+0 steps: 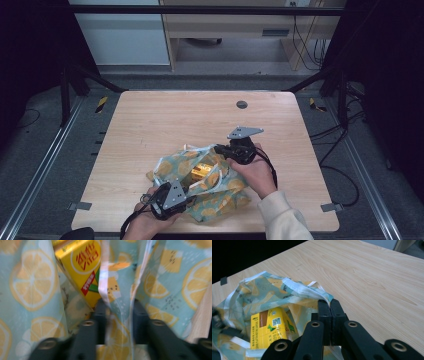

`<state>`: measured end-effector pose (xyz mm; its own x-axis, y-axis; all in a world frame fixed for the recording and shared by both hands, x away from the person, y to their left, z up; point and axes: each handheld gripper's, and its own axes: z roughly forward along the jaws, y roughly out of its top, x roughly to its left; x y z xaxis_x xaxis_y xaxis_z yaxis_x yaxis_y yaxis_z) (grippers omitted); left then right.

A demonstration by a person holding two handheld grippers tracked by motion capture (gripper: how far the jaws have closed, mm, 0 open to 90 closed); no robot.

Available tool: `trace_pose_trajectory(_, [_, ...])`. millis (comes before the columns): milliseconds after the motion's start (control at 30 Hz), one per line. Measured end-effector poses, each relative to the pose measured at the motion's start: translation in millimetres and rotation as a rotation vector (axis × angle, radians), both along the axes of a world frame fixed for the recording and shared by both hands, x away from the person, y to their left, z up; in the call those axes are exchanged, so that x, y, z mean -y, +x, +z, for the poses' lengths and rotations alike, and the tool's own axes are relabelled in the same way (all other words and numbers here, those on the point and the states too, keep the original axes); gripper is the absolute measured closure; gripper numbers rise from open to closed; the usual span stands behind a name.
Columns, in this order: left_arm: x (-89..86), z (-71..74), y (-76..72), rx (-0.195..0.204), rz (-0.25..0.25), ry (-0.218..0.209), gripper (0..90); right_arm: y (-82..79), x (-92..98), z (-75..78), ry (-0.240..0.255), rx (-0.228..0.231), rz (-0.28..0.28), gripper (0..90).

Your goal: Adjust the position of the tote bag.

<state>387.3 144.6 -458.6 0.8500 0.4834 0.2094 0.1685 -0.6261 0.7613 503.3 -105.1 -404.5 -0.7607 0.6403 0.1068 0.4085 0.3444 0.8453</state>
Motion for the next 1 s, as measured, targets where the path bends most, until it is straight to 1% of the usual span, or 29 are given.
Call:
trace_pose_trajectory(33, [-0.6, 1.4, -2.3, -0.002, -0.023, -0.008, 83.7, 0.5, -0.3, -0.5, 0.000, -0.002, -0.002, 89.5])
trace_pose_trajectory(67, [-1.0, 2.8, -4.9, -0.005, -0.044, -0.011, 87.5, 1.6, 0.0, -1.4, -0.003, -0.004, -0.001, 89.6])
trace_pose_trajectory(133, [-1.5, 2.5, -10.3, -0.015, -0.089, 0.016, 89.2, 6.4, 0.7, -5.4, 0.001, -0.018, -0.013, 89.6])
trace_pose_trajectory(167, [-2.0, 1.3, -11.5, -0.001, -0.111, 0.034, 89.3, 9.6, 1.6, -8.5, 0.009, -0.035, -0.023, 89.6])
trace_pose_trajectory(200, [-2.5, -0.9, -13.5, -0.017, -0.110, 0.051, 89.3, 14.0, 2.4, -12.6, 0.013, -0.047, -0.029, 89.6])
trace_pose_trajectory(233, [-2.9, -3.0, -15.1, -0.033, -0.119, 0.067, 89.4, 18.0, 2.7, -17.2, 0.012, -0.069, -0.041, 89.7])
trace_pose_trajectory(267, [-3.2, -4.5, -15.9, -0.041, -0.123, 0.071, 89.4, 22.5, 3.0, -22.3, 0.009, -0.085, -0.053, 89.7])
trace_pose_trajectory(333, [-5.1, -4.7, -17.2, -0.051, -0.133, 0.077, 89.4, 31.5, 3.8, -32.6, -0.010, -0.106, -0.069, 89.7])
trace_pose_trajectory(400, [-7.1, -5.0, -19.2, -0.050, -0.136, 0.081, 89.4, 39.4, 4.7, -40.9, -0.028, -0.130, -0.085, 89.7])
trace_pose_trajectory(433, [-7.8, -6.1, -20.1, -0.058, -0.148, 0.075, 89.4, 42.5, 5.0, -44.0, -0.038, -0.140, -0.093, 89.7])
trace_pose_trajectory(467, [-9.3, -6.4, -20.9, -0.058, -0.139, 0.083, 89.4, 45.1, 5.3, -46.2, -0.046, -0.148, -0.101, 89.7])
trace_pose_trajectory(533, [-11.8, -7.4, -21.6, -0.058, -0.131, 0.094, 89.4, 49.8, 6.2, -49.5, -0.060, -0.155, -0.112, 89.7])
trace_pose_trajectory(567, [-13.2, -7.3, -21.3, -0.063, -0.135, 0.100, 89.5, 51.8, 6.6, -50.4, -0.066, -0.153, -0.119, 89.7])
trace_pose_trajectory(633, [-14.6, -7.9, -21.8, -0.063, -0.126, 0.100, 89.6, 55.2, 8.9, -50.9, -0.073, -0.154, -0.137, 89.7])
trace_pose_trajectory(733, [-15.6, -7.7, -23.6, -0.066, -0.134, 0.106, 89.6, 59.6, 14.4, -50.2, -0.077, -0.142, -0.158, 89.7])
trace_pose_trajectory(767, [-15.3, -8.2, -24.9, -0.065, -0.133, 0.100, 89.6, 60.4, 16.0, -49.8, -0.078, -0.143, -0.169, 89.7])
trace_pose_trajectory(800, [-15.3, -7.8, -25.9, -0.067, -0.139, 0.108, 89.7, 61.6, 18.3, -50.0, -0.079, -0.136, -0.173, 89.7])
trace_pose_trajectory(833, [-15.3, -8.1, -26.9, -0.066, -0.142, 0.108, 89.7, 62.8, 20.4, -50.1, -0.081, -0.130, -0.180, 89.8])
trace_pose_trajectory(867, [-15.6, -7.7, -27.7, -0.059, -0.138, 0.111, 89.7, 63.4, 22.2, -50.1, -0.080, -0.135, -0.189, 89.8])
trace_pose_trajectory(933, [-16.5, -7.8, -28.8, -0.056, -0.142, 0.113, 89.7, 64.8, 26.3, -50.1, -0.085, -0.129, -0.201, 89.8])
trace_pose_trajectory(1000, [-17.5, -7.5, -29.8, -0.061, -0.141, 0.107, 89.7, 65.5, 29.8, -50.2, -0.090, -0.123, -0.206, 89.8])
